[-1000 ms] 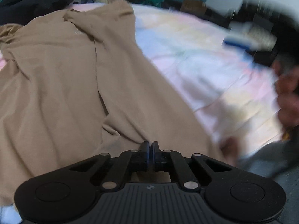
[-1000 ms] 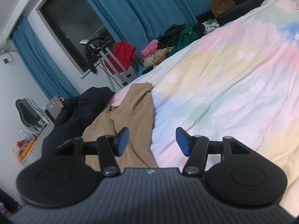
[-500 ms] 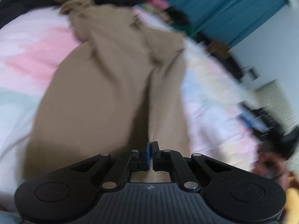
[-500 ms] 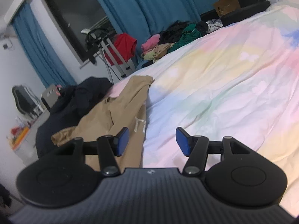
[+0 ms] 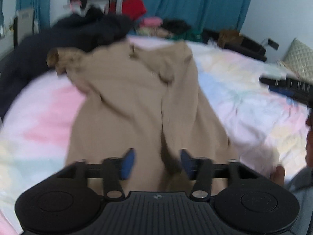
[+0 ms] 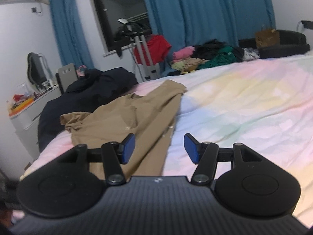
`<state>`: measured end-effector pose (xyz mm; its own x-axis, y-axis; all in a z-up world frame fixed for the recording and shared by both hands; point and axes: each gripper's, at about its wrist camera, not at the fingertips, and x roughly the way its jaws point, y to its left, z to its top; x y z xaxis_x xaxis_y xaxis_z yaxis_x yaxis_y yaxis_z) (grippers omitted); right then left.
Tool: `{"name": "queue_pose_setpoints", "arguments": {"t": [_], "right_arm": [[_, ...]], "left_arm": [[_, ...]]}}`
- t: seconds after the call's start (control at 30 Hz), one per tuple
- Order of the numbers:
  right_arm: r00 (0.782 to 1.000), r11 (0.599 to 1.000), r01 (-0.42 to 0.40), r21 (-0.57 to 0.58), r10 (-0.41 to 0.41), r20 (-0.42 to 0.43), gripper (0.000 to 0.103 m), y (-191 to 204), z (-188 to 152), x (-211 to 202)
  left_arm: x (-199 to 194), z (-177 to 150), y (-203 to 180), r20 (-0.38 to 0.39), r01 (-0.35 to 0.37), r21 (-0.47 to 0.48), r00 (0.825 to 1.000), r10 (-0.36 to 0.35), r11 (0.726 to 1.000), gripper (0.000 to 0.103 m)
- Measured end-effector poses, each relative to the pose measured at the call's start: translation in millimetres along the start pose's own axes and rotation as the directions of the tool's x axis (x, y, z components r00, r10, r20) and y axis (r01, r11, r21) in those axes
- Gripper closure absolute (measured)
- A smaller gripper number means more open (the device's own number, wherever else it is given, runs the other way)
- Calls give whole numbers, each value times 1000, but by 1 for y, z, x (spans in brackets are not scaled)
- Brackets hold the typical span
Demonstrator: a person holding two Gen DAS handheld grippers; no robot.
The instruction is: Fold clothes
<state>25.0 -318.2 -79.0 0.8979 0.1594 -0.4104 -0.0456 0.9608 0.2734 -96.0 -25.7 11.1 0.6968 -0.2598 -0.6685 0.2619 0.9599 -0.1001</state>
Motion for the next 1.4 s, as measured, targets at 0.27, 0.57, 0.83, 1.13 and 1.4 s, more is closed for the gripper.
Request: {"name": "queue_pose_setpoints", "arguments": {"t": [0.27,0.57,0.83,1.13,1.4], "right_arm": [[997,996,-64,-57,62,-42,44,42,1,15],[963,959,-242,-148,217,-162,44,174,26,147],[941,919,-314,-240,268,-205,46,308,12,307],[988,882,-125,-455,68,-141,80,373,-21,399],[988,959,-130,-253,103,-117,95,318,16,375]], "left_arm": [[-36,33,25,192,-57,-42,979,64,997,4],[-68,30,106,285,-146,-159,940,187,976,4],[-47,10,176,197,-219,-287,939,281,932,3],[-8,-2,224,113,-179,-415,963,246,892,4],[1,3,212,119,-212,-371,955,273,904,4]]}}
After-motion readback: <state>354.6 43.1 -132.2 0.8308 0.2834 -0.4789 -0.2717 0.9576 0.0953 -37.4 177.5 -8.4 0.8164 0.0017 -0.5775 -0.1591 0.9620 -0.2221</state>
